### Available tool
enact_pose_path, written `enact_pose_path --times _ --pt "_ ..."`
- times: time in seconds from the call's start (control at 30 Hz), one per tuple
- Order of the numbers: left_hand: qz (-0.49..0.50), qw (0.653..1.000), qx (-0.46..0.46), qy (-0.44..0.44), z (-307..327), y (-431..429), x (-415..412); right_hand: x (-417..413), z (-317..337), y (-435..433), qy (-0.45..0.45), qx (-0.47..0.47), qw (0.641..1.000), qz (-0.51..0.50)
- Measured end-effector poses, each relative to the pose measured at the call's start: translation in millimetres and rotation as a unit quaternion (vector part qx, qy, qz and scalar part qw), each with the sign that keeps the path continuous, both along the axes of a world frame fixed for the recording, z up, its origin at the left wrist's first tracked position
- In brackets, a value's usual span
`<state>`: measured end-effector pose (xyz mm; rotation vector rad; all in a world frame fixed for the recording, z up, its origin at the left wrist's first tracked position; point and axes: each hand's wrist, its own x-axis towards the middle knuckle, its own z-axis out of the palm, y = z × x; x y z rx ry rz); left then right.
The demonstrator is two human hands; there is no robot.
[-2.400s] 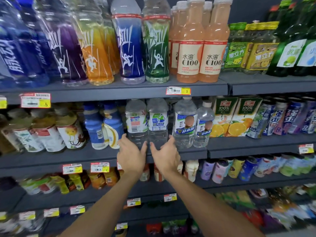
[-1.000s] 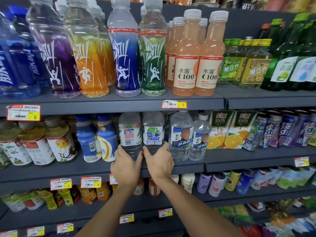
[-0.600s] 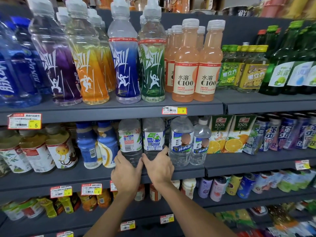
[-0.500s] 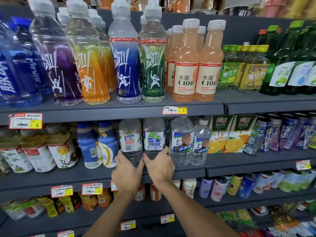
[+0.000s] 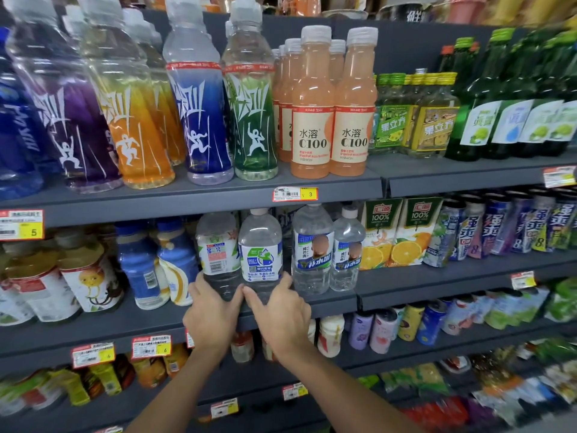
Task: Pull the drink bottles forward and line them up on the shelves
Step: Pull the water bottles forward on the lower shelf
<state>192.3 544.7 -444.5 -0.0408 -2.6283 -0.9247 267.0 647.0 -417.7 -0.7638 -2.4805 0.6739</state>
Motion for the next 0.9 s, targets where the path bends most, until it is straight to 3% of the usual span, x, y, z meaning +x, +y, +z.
enact_pose_path --times 0.1,0.27,0.63,0.9 --pt "0.003 1.0 0.007 0.003 -2 -1 -3 4 -5 -2 -0.03 0.089 0.996 0.011" --pt "0.007 1.0 0.01 0.009 -3 -2 -5 3 1 7 -0.058 0.129 0.989 0.032" --pt "0.016 0.998 0.046 0.024 -2 -3 1 10 14 22 -0.03 0.133 0.99 0.043" --pt "0.006 0.999 0.029 0.031 0 -18 6 6 8 14 -0.001 0.068 0.997 0.041"
